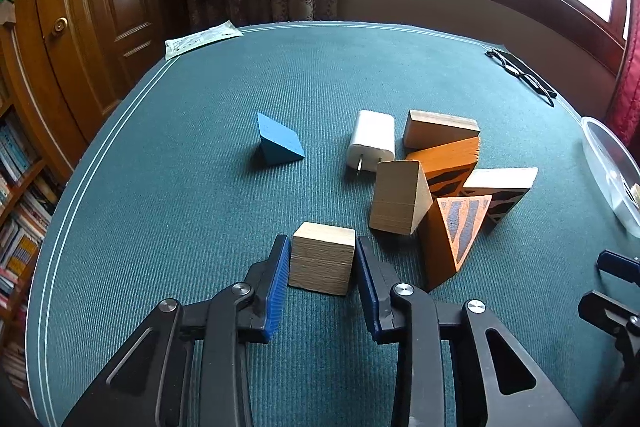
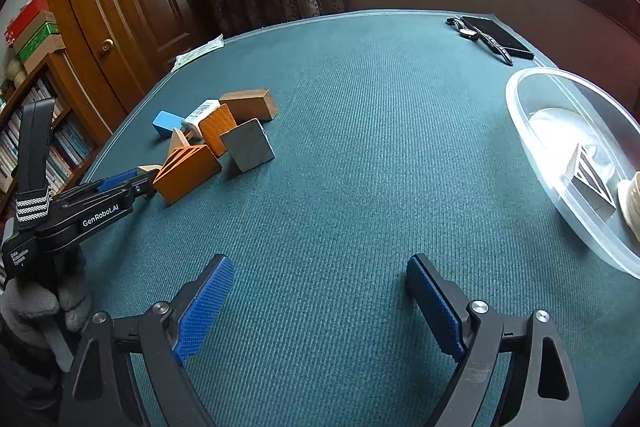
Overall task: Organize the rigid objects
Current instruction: 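Grasp the light wood cube with the left gripper, then grasp the white-grey block with the right gripper while the left holds the wood cube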
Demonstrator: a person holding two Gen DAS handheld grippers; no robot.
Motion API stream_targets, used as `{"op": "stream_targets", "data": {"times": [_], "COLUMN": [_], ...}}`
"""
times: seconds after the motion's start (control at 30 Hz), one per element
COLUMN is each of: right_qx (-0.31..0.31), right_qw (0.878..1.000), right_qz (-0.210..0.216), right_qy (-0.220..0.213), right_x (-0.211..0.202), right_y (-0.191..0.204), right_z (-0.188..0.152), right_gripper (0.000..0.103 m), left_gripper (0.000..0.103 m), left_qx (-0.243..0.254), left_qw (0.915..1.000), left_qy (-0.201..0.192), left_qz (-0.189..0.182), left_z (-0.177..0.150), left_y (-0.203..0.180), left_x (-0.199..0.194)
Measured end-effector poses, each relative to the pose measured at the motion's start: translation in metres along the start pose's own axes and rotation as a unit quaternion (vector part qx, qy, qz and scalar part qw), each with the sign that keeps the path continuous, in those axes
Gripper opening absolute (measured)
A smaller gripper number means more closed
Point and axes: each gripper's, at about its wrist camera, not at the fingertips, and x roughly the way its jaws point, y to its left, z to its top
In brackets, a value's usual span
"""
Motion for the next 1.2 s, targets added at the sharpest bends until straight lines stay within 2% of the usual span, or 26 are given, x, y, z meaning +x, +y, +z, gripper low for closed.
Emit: {"op": "stream_targets", "data": {"times": [0.2, 0.4, 0.57, 0.63, 0.8, 0.9, 1.0, 1.2], "right_qx": [-0.026, -0.034, -0.066, -0.069, -0.078, -0.068, -0.064, -0.060], "right_qw": [1.000, 0.999, 0.997, 0.997, 0.996, 0.997, 0.998, 0.998], "right_qz": [0.005, 0.016, -0.014, -0.011, -0.006, 0.009, 0.006, 0.008], "right_qy": [0.010, 0.040, 0.037, 0.036, 0.031, 0.028, 0.020, 0.014], "right_x": [0.003, -0.010, -0.008, 0.000, 0.027, 0.040, 0.049, 0.059], "right_y": [0.017, 0.025, 0.036, 0.039, 0.045, 0.045, 0.046, 0.050], "right_z": [0.015, 0.017, 0.023, 0.029, 0.042, 0.048, 0.054, 0.062], "right_gripper": [0.091, 0.091, 0.091, 0.089, 0.074, 0.070, 0.064, 0.058], "left_gripper": [0.033, 0.033, 0.033, 0.033, 0.033, 0.033, 0.033, 0.033], "left_qx": [-0.030, -0.046, -0.046, -0.049, -0.050, -0.050, -0.050, -0.050], "left_qw": [0.9995, 0.9989, 0.9989, 0.9987, 0.9987, 0.9987, 0.9987, 0.9987], "left_qy": [-0.007, -0.011, -0.010, -0.009, -0.010, -0.009, -0.009, -0.008], "left_qz": [-0.001, -0.001, 0.004, 0.005, 0.007, 0.006, 0.006, 0.006], "left_z": [-0.001, -0.003, -0.004, -0.004, -0.004, -0.004, -0.004, -0.005], "left_y": [0.010, 0.015, 0.015, 0.017, 0.016, 0.016, 0.016, 0.013], "left_x": [-0.004, -0.006, -0.007, -0.007, -0.007, -0.007, -0.007, -0.007]}}
